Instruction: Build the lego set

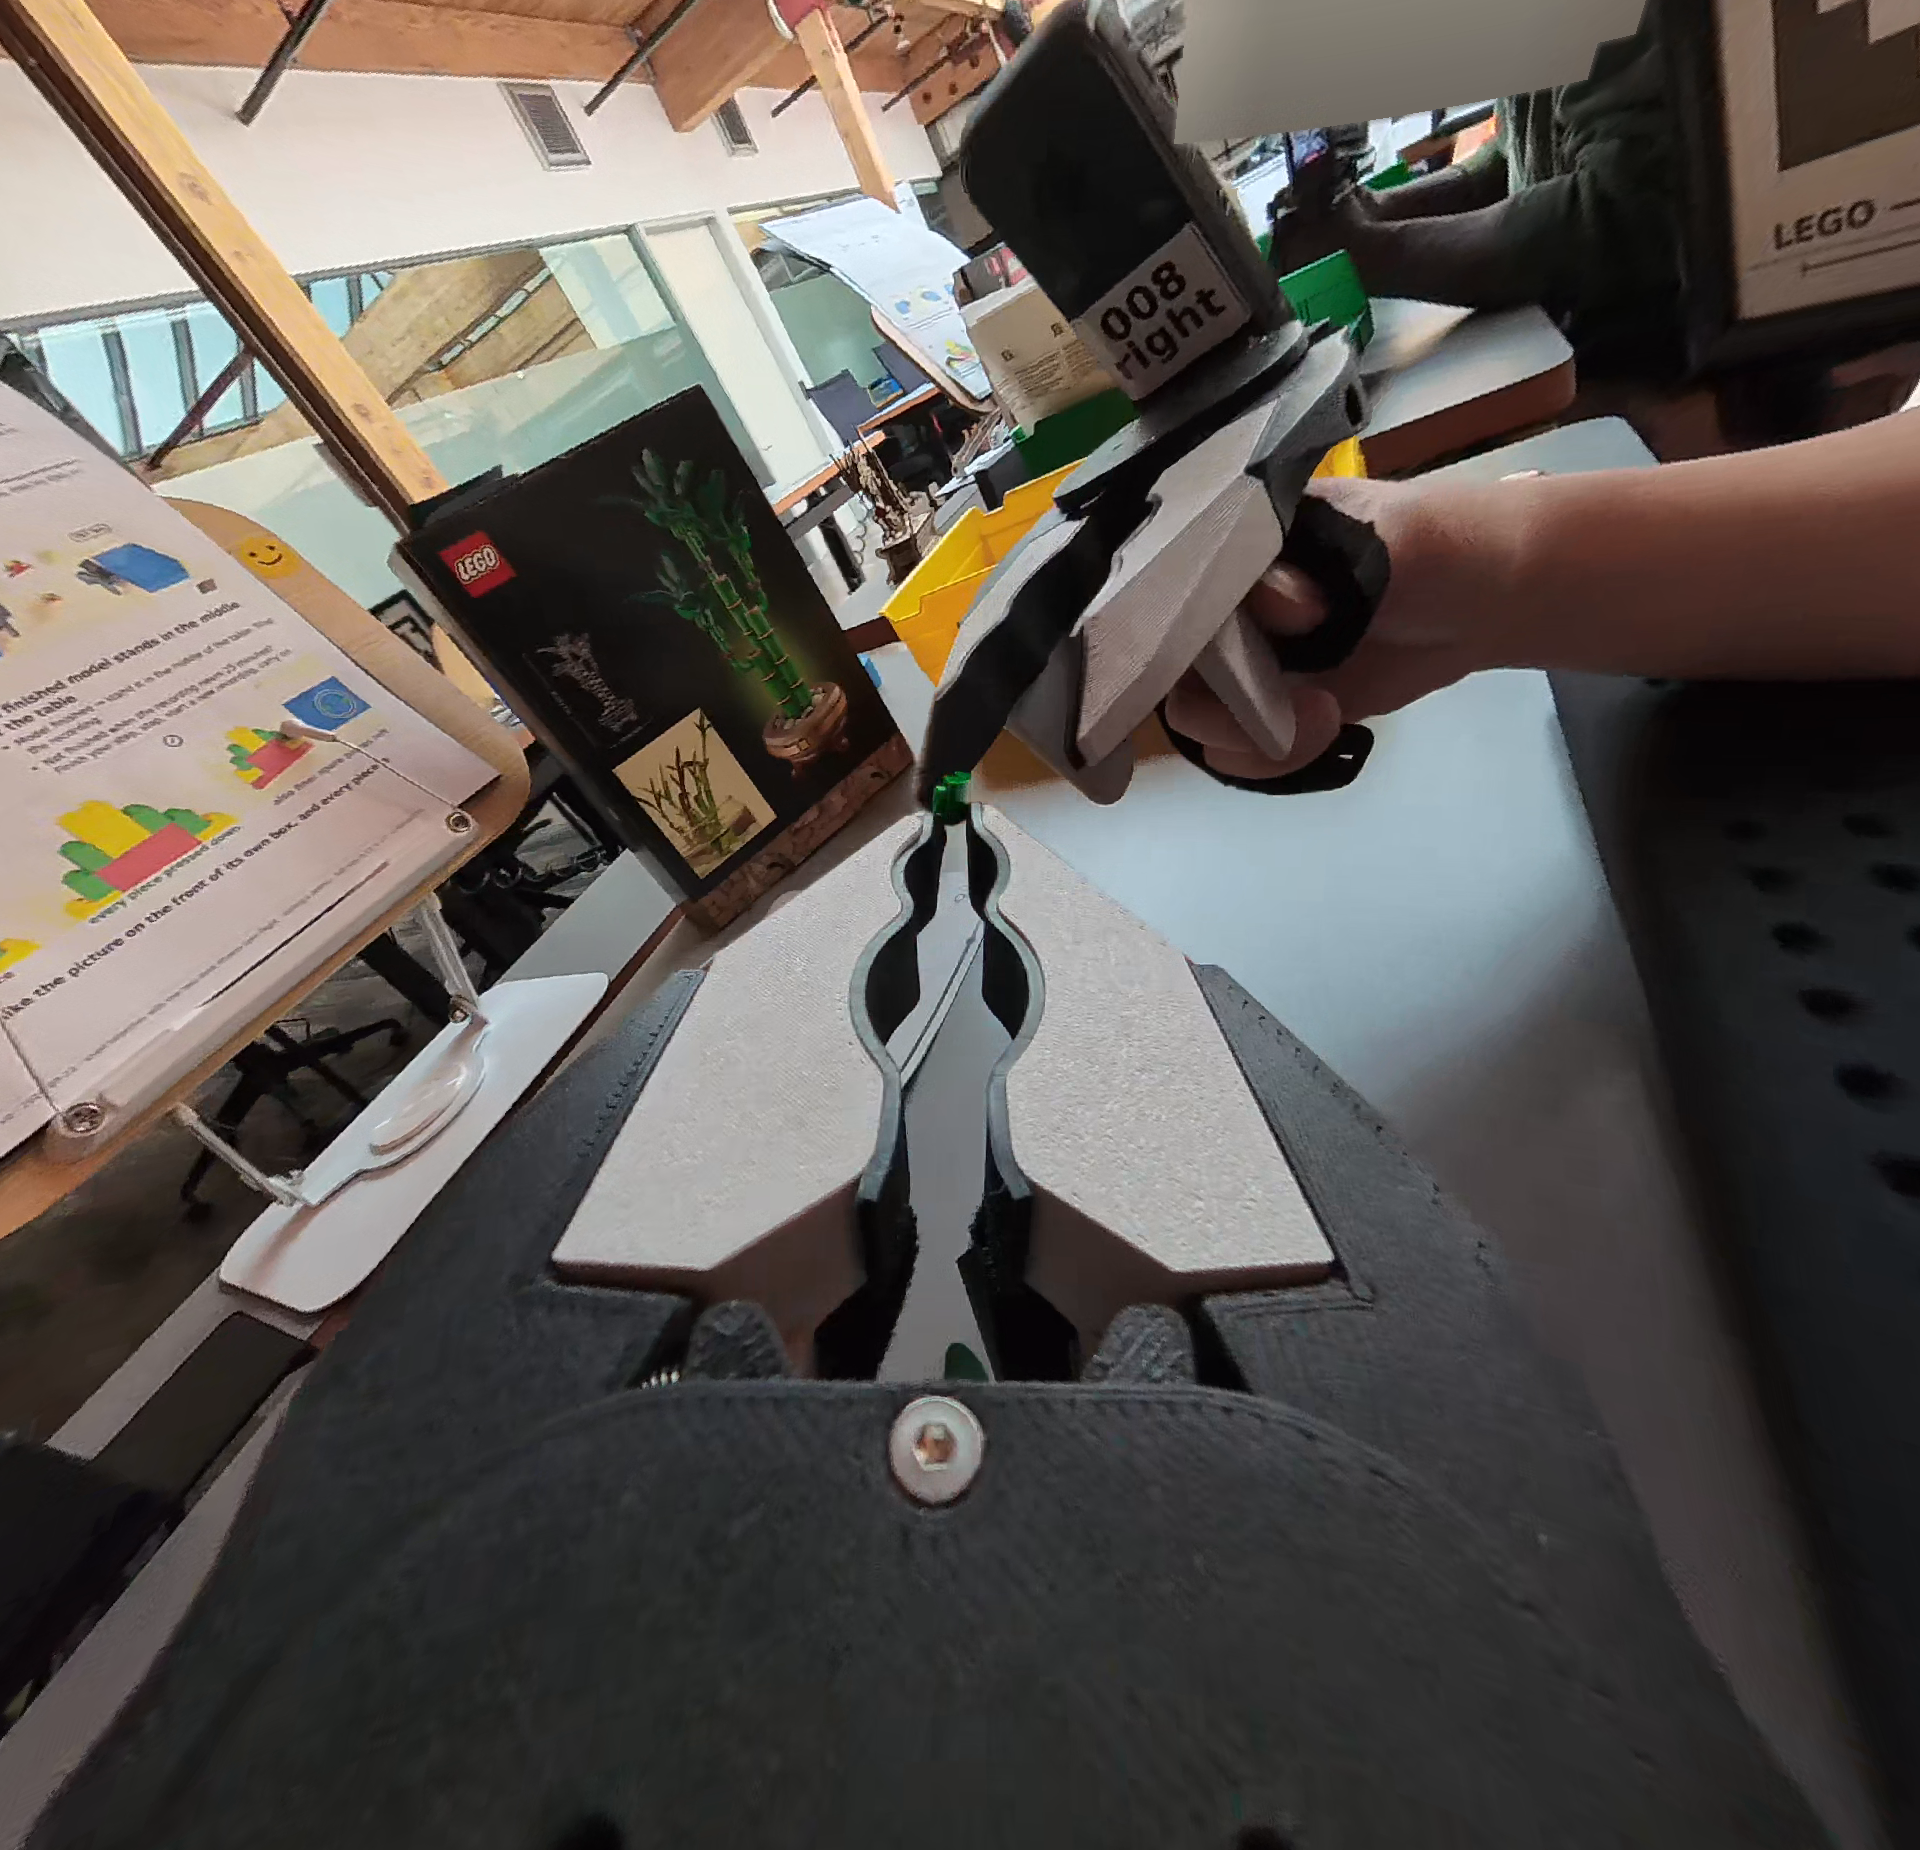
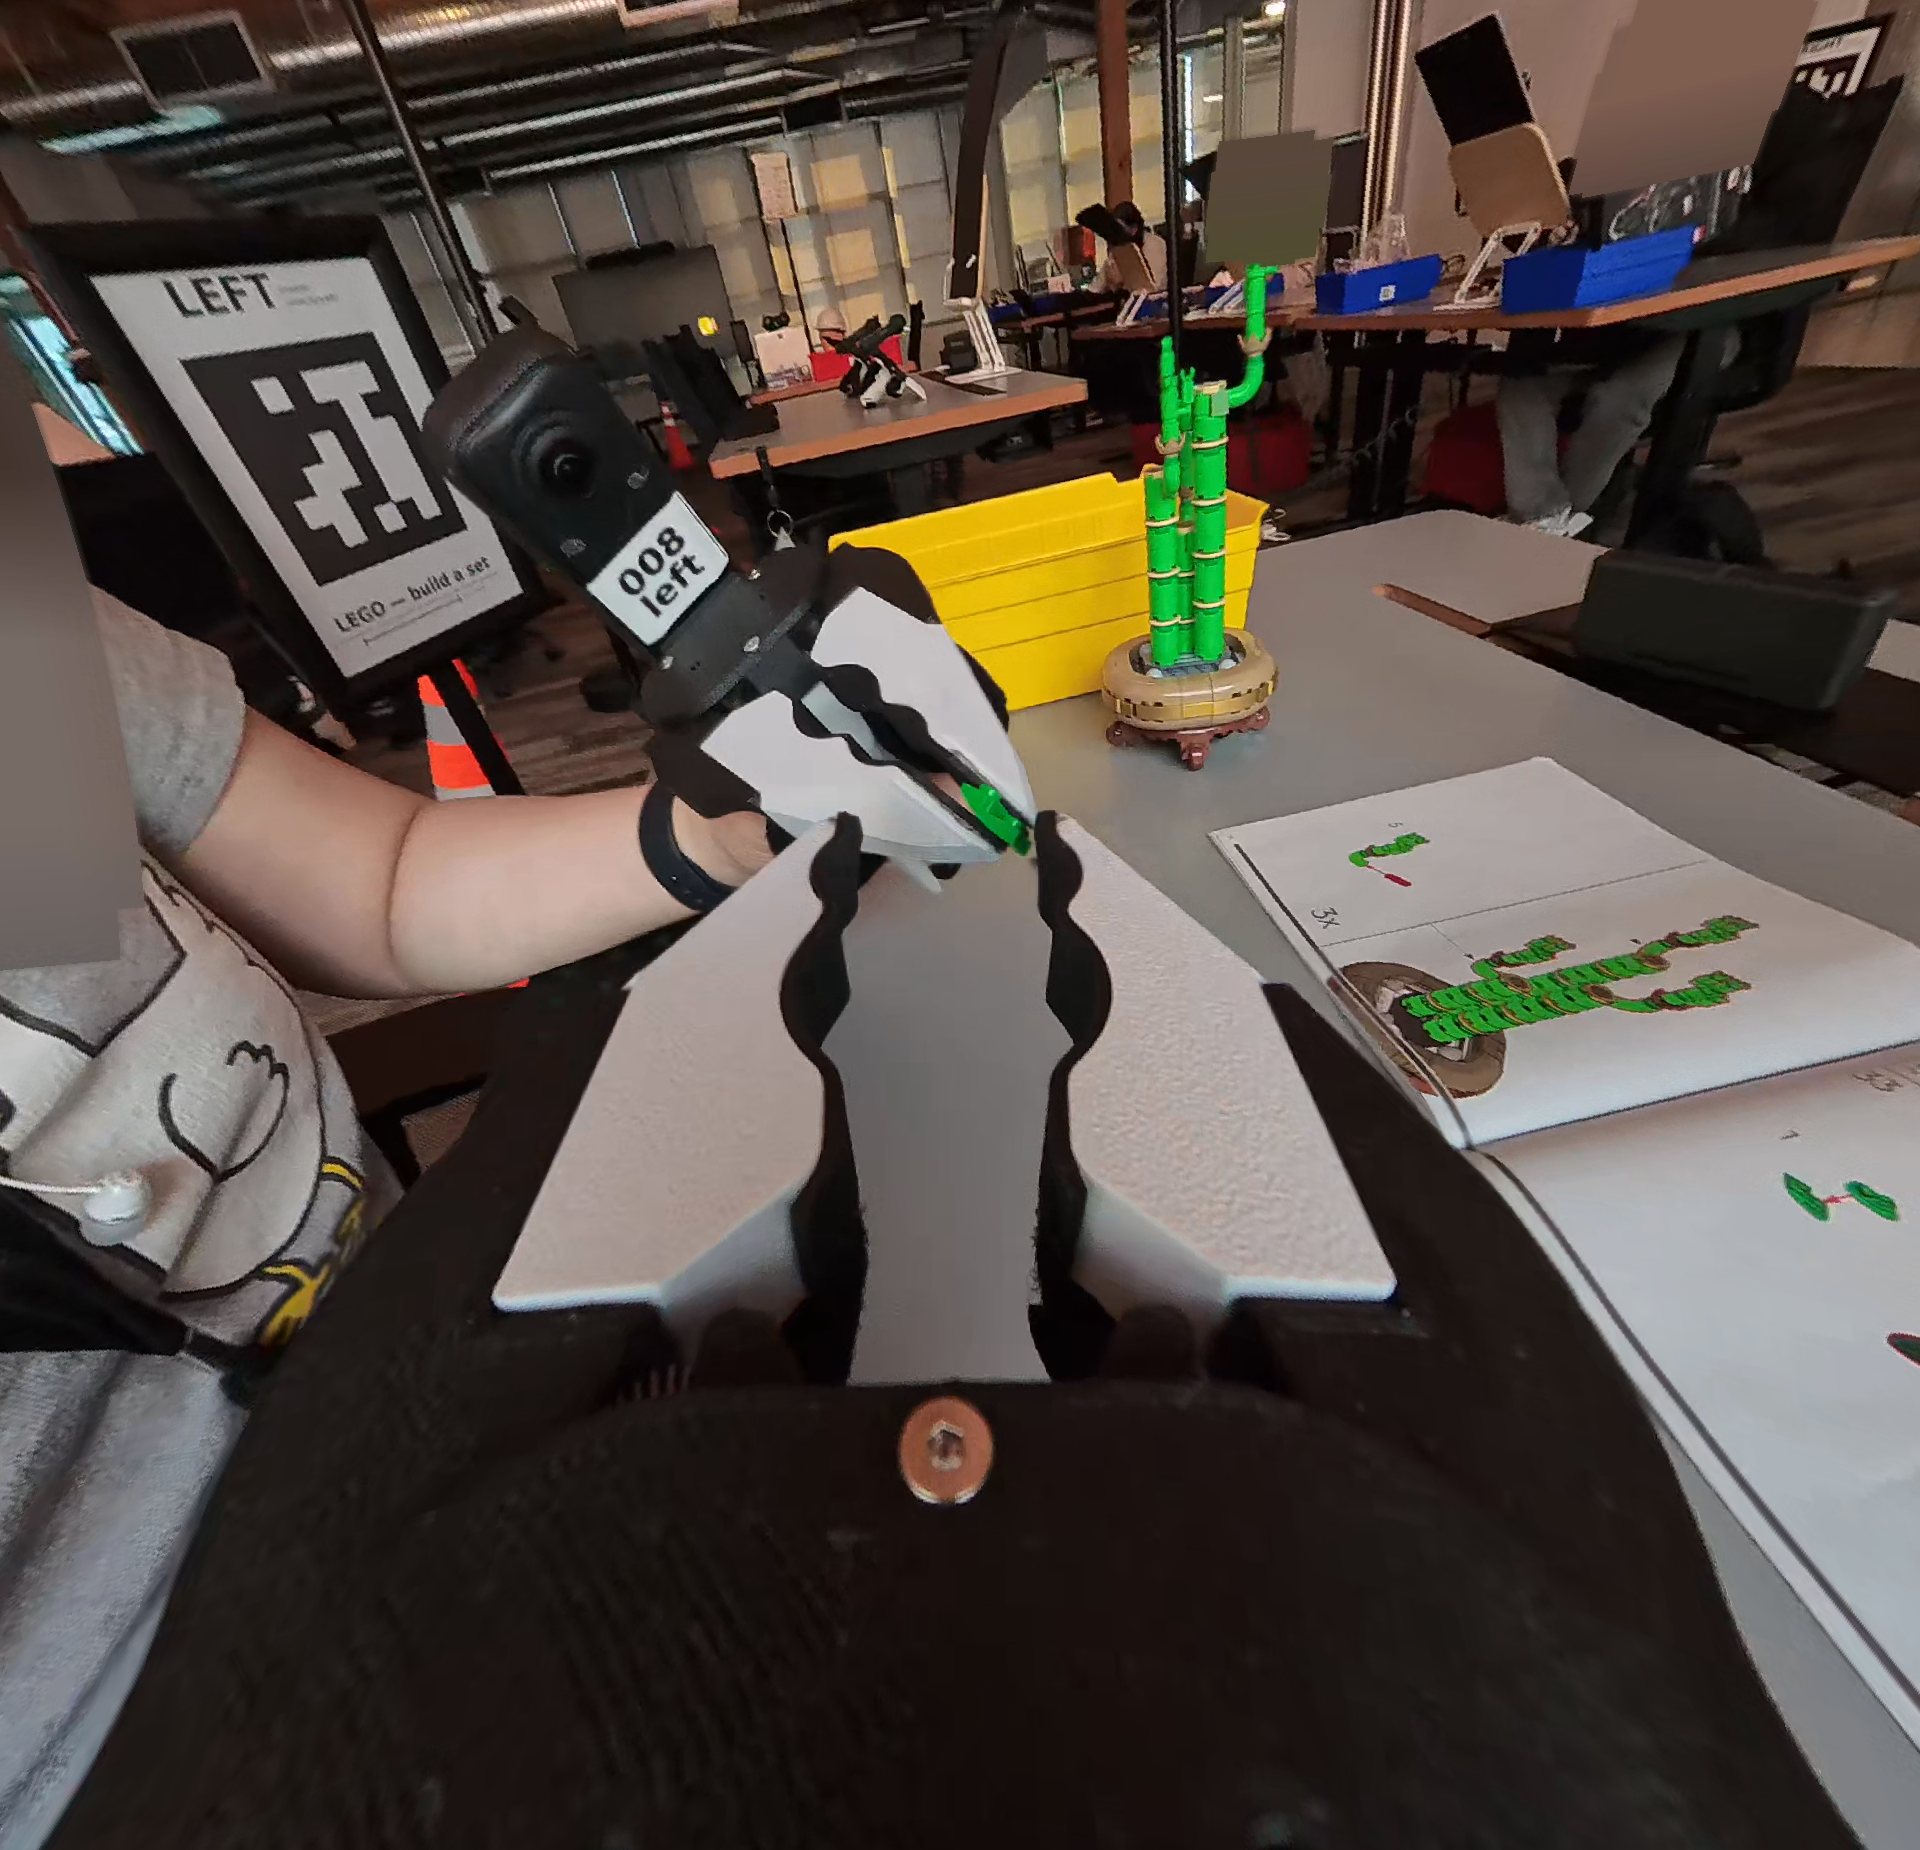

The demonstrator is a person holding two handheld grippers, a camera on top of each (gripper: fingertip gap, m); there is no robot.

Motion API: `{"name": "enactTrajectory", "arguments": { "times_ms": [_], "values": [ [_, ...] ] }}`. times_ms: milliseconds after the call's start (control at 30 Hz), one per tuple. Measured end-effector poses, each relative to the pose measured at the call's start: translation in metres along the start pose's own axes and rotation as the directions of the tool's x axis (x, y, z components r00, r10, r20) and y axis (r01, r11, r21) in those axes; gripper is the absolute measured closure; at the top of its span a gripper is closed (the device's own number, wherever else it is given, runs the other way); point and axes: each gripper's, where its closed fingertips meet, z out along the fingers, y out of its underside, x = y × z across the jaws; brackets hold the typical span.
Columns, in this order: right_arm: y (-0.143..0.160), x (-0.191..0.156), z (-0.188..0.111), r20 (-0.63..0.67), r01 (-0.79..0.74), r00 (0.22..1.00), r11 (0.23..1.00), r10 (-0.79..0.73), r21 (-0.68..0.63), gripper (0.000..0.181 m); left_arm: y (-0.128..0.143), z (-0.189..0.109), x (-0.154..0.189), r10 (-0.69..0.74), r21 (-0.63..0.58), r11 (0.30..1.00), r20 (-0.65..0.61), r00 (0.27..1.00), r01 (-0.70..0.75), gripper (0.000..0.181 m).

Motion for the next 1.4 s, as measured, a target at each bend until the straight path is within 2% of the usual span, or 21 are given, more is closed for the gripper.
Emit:
{"name": "enactTrajectory", "arguments": {
  "times_ms": [133,533,1100,1167,1233,1300,1400],
  "values": [
    [0.002,0.002,0.001,-0.038,0.041,0.998,0.999,-0.042,-0.018,0.148,0.003,0.001,-0.002,0.024,-0.023,0.999,0.027,0.999,-0.024,0.178],
    [0.004,0.009,0.004,-0.060,-0.029,0.998,1.000,0.029,0.003,0.144,0.011,0.003,-0.008,0.061,-0.060,0.997,0.088,0.994,-0.056,0.178],
    [0.006,0.006,0.008,-0.053,-0.002,0.999,1.000,0.002,-0.003,0.143,0.012,0.005,-0.007,0.062,-0.067,0.996,0.089,0.994,-0.056,0.179],
    [-0.002,0.004,0.004,0.004,-0.091,0.996,0.995,0.091,0.051,0.144,0.004,0.003,-0.005,0.061,-0.022,0.998,0.078,0.995,-0.060,0.179],
    [-0.010,0.006,-0.002,0.095,-0.255,0.965,0.960,0.245,0.112,0.144,-0.004,0.001,-0.001,0.059,0.022,0.998,0.063,0.996,-0.060,0.179],
    [-0.013,0.004,-0.006,0.222,-0.421,0.894,0.900,0.390,0.116,0.147,-0.013,-0.001,0.003,0.071,0.063,0.995,0.048,0.996,-0.074,0.179],
    [-0.015,-0.008,-0.008,0.401,-0.602,0.740,0.798,0.540,0.034,0.155,-0.021,-0.002,0.010,0.094,0.101,0.990,0.035,0.995,-0.097,0.179]
  ]
}}
